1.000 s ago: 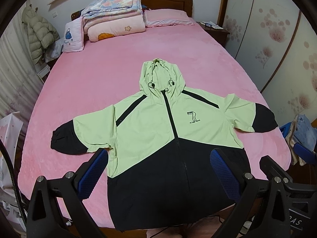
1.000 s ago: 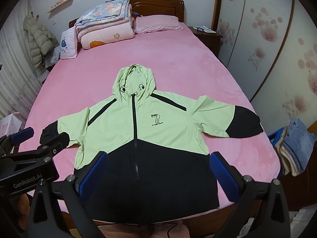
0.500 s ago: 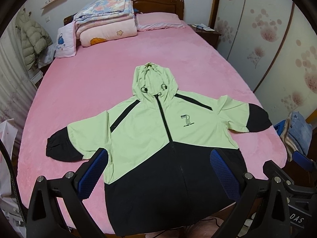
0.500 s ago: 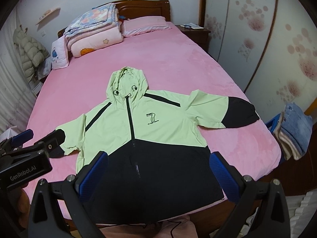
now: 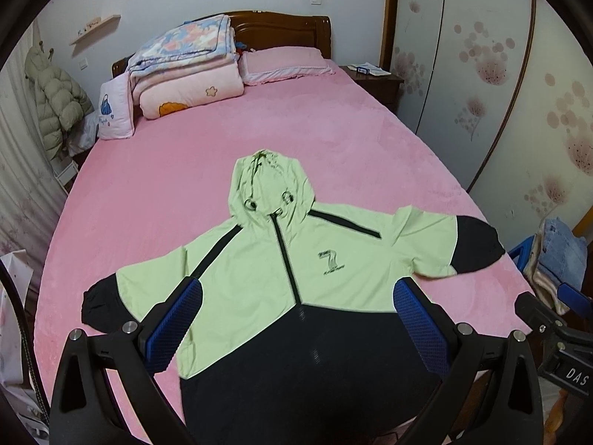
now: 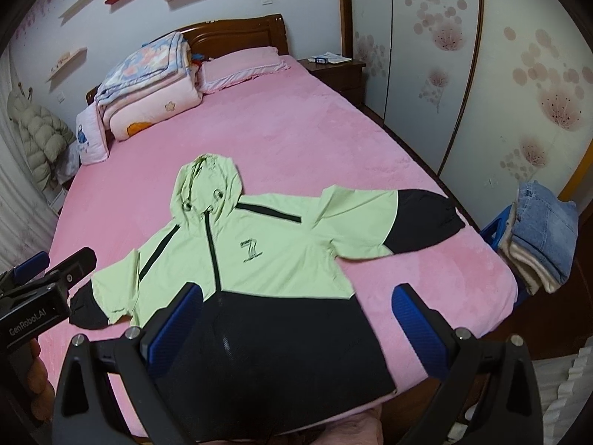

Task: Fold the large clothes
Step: 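Move the right gripper to the black sleeve cuff and grasp it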

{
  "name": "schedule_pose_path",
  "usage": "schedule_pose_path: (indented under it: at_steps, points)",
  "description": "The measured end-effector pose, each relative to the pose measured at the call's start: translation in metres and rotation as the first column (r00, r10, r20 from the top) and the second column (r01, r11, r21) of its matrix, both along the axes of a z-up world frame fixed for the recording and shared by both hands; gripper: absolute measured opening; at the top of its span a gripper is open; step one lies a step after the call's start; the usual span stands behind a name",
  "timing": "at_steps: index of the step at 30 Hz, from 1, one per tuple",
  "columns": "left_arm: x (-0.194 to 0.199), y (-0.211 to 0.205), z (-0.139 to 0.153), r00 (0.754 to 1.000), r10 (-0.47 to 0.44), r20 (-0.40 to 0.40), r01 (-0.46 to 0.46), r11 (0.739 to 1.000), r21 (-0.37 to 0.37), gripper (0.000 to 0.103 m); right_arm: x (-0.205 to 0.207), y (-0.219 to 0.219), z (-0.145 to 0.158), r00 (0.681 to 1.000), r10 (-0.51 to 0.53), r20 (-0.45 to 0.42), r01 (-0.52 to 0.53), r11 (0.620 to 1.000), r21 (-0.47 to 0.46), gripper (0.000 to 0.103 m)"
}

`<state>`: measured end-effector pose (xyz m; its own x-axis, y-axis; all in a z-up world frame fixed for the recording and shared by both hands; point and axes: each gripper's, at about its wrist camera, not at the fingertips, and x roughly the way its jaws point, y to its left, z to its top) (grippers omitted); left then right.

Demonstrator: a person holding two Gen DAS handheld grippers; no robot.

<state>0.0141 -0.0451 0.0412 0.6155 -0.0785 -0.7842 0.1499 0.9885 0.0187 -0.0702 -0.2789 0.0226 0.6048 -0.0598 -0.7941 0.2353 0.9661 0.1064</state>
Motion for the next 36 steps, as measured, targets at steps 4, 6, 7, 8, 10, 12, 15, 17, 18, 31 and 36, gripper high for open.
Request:
schedule_pose_path:
  at_steps: [4,6,7,8,10,12,15,17,18,31,36]
  points:
    - [0.02,-0.048,-0.001,1.0,0.013,0.011,-0.013,1.0,-0.02,0.102,0.02,-0.053,-0.005,1.0,0.011,0.002,-0.011,1.0,0.017,0.102]
    - [0.03,-0.076,-0.003,1.0,0.023,0.013,-0.022,1.0,-0.021,0.102,0.032,-0.083,-0.01,1.0,0.02,-0.005,-0.02,0.999,0.029,0.102]
    - [0.037,-0.094,-0.004,0.999,0.028,0.016,-0.027,0.999,-0.019,0.102,0.04,-0.102,-0.012,1.0,0.022,-0.008,-0.021,0.999,0.034,0.1]
    - [0.041,-0.108,-0.005,0.999,0.028,0.018,-0.028,0.999,-0.018,0.102,0.046,-0.116,-0.014,1.0,0.023,-0.011,-0.022,0.999,0.038,0.097]
    - [0.054,-0.143,-0.01,1.0,0.023,0.018,-0.023,1.0,-0.008,0.102,0.06,-0.155,-0.022,1.0,0.02,-0.018,-0.02,0.999,0.046,0.096]
    - [0.066,-0.173,-0.016,1.0,0.016,0.011,-0.016,1.0,0.005,0.102,0.073,-0.194,-0.033,1.0,0.007,-0.029,-0.006,0.999,0.045,0.096]
    - [0.084,-0.215,-0.03,1.0,0.016,-0.006,-0.016,1.0,0.023,0.102,0.092,-0.249,-0.057,0.997,-0.014,-0.072,0.019,0.998,0.063,0.096]
    - [0.096,-0.241,-0.041,1.0,0.013,-0.014,-0.013,1.0,0.018,0.102,0.104,-0.276,-0.074,0.995,-0.02,-0.1,0.028,0.997,0.074,0.095]
    - [0.1,-0.25,-0.046,1.0,0.012,-0.016,-0.011,1.0,0.015,0.102,0.111,-0.296,-0.088,0.992,-0.026,-0.122,0.035,0.997,0.07,0.094]
    - [0.171,-0.357,-0.159,0.995,-0.033,-0.093,0.033,0.999,0.002,0.102,0.155,-0.42,-0.226,0.939,-0.135,-0.316,0.194,0.968,0.162,0.091]
    - [0.182,-0.383,-0.201,0.991,-0.045,-0.123,0.051,0.998,0.043,0.102,0.16,-0.448,-0.274,0.909,-0.168,-0.381,0.266,0.939,0.221,0.091]
